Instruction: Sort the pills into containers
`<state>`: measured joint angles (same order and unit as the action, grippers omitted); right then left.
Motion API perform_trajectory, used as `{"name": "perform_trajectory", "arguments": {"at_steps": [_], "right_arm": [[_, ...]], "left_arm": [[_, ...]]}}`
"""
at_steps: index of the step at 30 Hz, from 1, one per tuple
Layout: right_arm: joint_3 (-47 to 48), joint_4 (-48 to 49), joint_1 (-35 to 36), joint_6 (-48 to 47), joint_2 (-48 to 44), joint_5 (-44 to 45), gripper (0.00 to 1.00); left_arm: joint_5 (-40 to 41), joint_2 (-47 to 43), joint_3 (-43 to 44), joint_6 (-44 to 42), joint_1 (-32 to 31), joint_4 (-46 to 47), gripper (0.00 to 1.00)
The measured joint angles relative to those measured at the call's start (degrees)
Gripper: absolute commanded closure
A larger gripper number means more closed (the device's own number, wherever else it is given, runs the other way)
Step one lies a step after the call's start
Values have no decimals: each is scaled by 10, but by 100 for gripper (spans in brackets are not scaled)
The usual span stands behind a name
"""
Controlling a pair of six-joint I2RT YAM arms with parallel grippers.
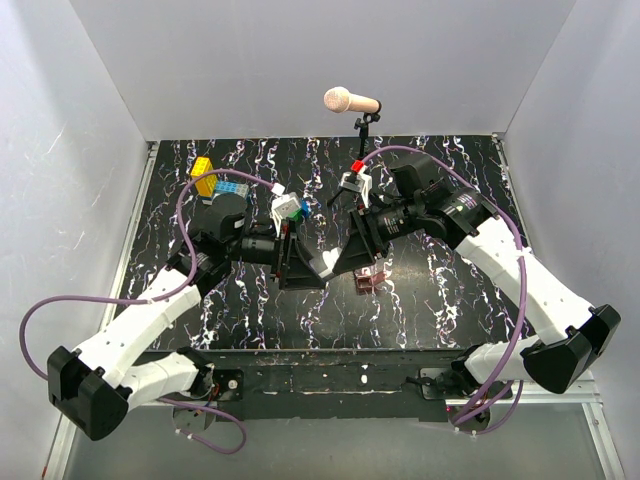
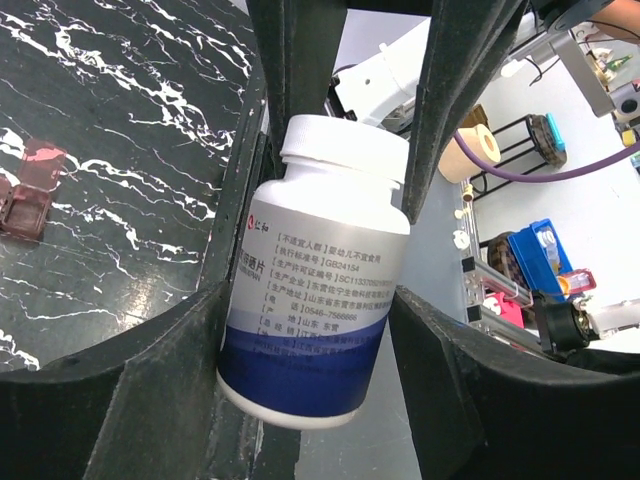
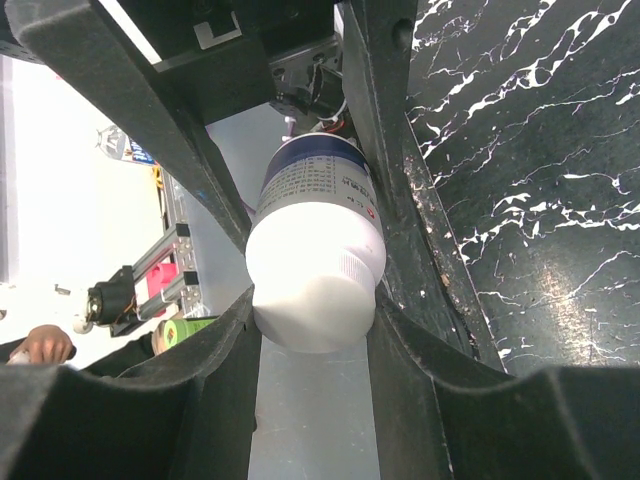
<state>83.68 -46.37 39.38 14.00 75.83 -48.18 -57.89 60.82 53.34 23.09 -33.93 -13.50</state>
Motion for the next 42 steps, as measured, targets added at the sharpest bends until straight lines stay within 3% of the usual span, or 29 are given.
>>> {"name": "perform_trajectory", "arguments": {"at_steps": [4, 8, 12, 15, 20, 22, 31, 42], "right_arm": [[0, -1, 0, 2, 0, 1, 99], [0, -2, 0, 8, 0, -3, 99], [0, -3, 0, 12, 0, -3, 97], [0, -4, 0, 19, 0, 0, 69], [2, -4, 0, 40, -7, 32, 15], [2, 8, 0, 55, -16, 81, 2], [0, 41, -12, 118, -66, 207, 2], [-11, 89, -30, 235, -74, 224, 5]], "left_arm": [[-4, 11, 0, 0, -3, 2, 50], [-14, 12, 0, -2, -6, 5, 86], [-17, 15, 0, -1, -7, 7, 100], [-17, 16, 0, 0, -9, 7, 100], [5, 15, 0, 2, -12, 9, 100], [25, 14, 0, 8, -17, 11, 100], [128, -1, 0, 14, -34, 11, 100], [339, -23, 11, -16, -114, -17, 100]]}}
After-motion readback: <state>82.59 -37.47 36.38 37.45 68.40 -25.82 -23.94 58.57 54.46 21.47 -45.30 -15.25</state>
